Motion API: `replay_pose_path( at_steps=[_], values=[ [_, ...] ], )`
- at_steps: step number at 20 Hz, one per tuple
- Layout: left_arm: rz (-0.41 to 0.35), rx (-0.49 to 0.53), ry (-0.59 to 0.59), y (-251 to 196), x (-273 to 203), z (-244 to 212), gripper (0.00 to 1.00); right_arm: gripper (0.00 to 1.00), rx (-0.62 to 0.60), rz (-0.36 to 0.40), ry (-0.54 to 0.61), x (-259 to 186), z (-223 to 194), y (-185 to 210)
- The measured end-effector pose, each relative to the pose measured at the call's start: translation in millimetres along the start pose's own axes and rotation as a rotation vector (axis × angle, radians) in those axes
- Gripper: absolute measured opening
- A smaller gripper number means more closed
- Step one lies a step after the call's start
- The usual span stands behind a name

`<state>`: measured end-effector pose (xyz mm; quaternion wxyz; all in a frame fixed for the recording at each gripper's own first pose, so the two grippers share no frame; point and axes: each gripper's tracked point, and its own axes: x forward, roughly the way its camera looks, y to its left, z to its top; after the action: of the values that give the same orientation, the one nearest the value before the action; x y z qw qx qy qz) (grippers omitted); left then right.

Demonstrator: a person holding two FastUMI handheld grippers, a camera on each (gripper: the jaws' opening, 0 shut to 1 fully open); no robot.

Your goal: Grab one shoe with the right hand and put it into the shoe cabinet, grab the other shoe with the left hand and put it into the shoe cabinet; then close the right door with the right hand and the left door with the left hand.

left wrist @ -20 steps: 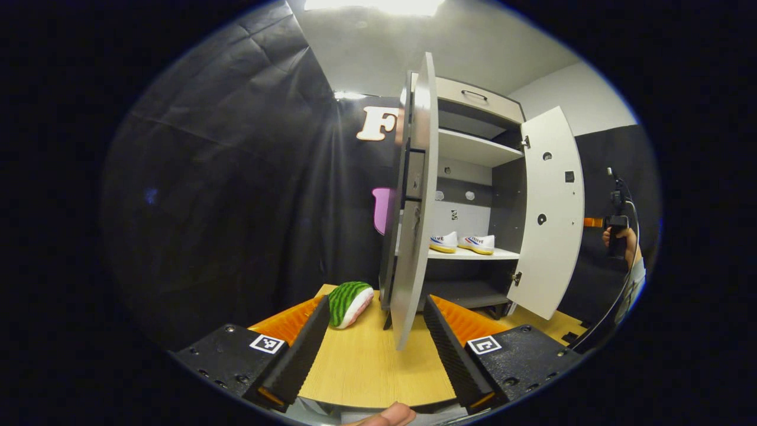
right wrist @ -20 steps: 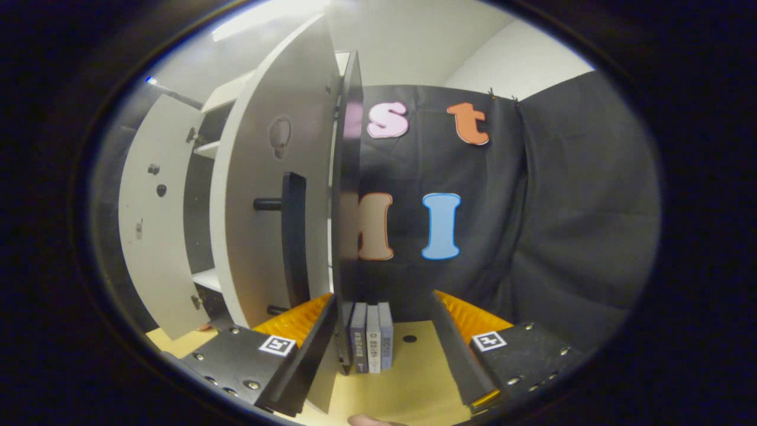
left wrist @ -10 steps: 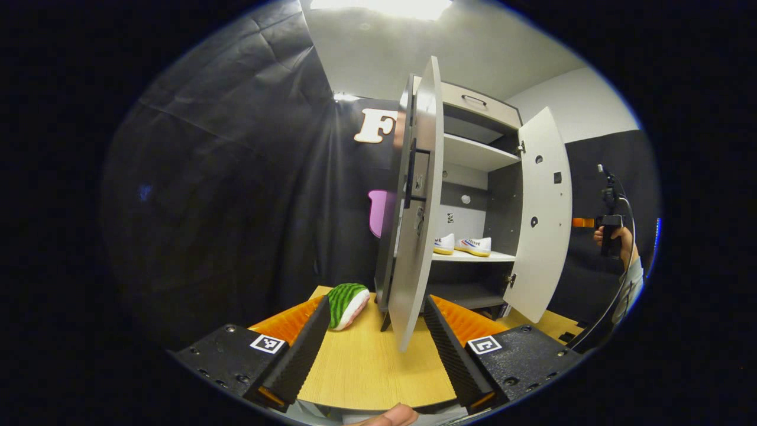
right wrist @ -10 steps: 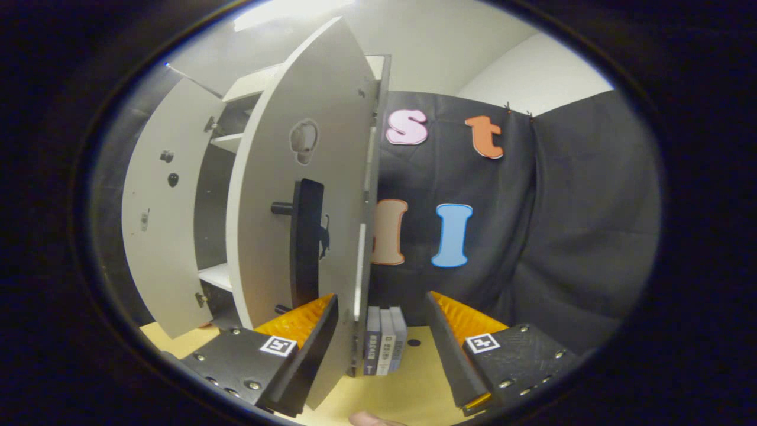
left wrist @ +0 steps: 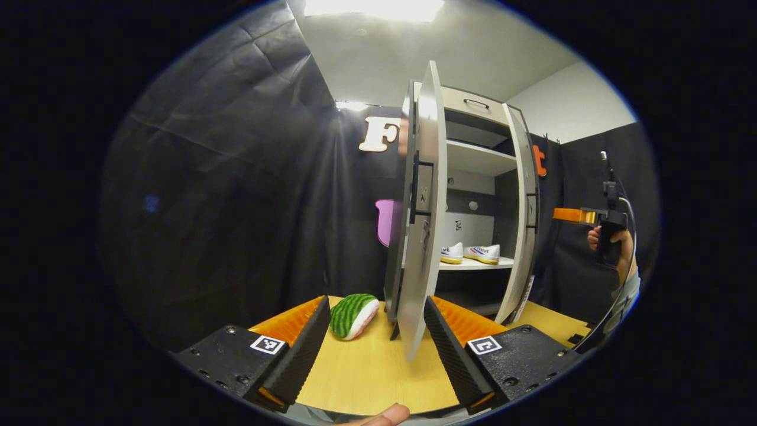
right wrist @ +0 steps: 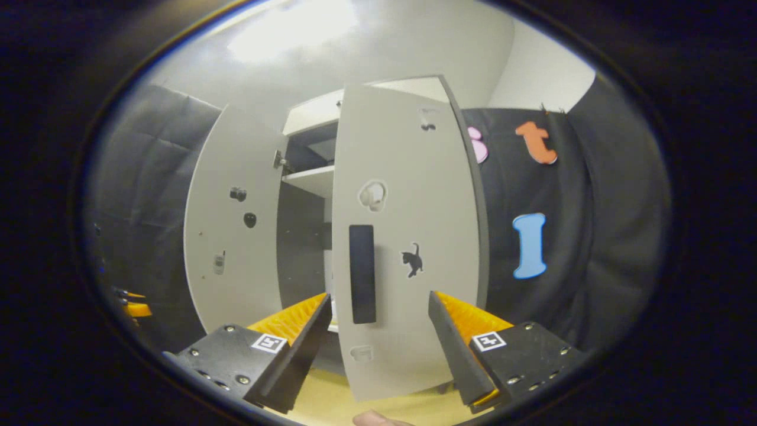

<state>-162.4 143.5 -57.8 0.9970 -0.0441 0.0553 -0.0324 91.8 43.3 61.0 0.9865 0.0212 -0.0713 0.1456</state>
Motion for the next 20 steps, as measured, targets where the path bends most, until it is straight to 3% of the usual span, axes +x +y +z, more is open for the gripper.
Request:
replay_pose_path(
  at_steps=[3, 4, 10, 13, 20],
  values=[
    [0.038, 0.014, -0.008, 14, 6, 6, 0.93, 0.98, -0.078, -0.033, -0.019, -25, 2, 18],
    [0.048, 0.008, -0.006, 17, 10, 7, 0.96, 0.98, -0.085, -0.038, 0.0, -33, -3, 22],
    [0.076, -0.012, 0.021, 38, 48, 24, 0.93, 0.98, -0.054, 0.013, 0.04, -74, -18, 44],
    [0.066, -0.009, 0.019, 38, 72, 43, 0.96, 0.98, -0.054, 0.004, 0.0, -85, -13, 44],
    [0.029, 0.039, 0.007, 16, 138, 100, 0.94, 0.99, -0.025, 0.022, 0.046, -98, -34, 48]
  ],
)
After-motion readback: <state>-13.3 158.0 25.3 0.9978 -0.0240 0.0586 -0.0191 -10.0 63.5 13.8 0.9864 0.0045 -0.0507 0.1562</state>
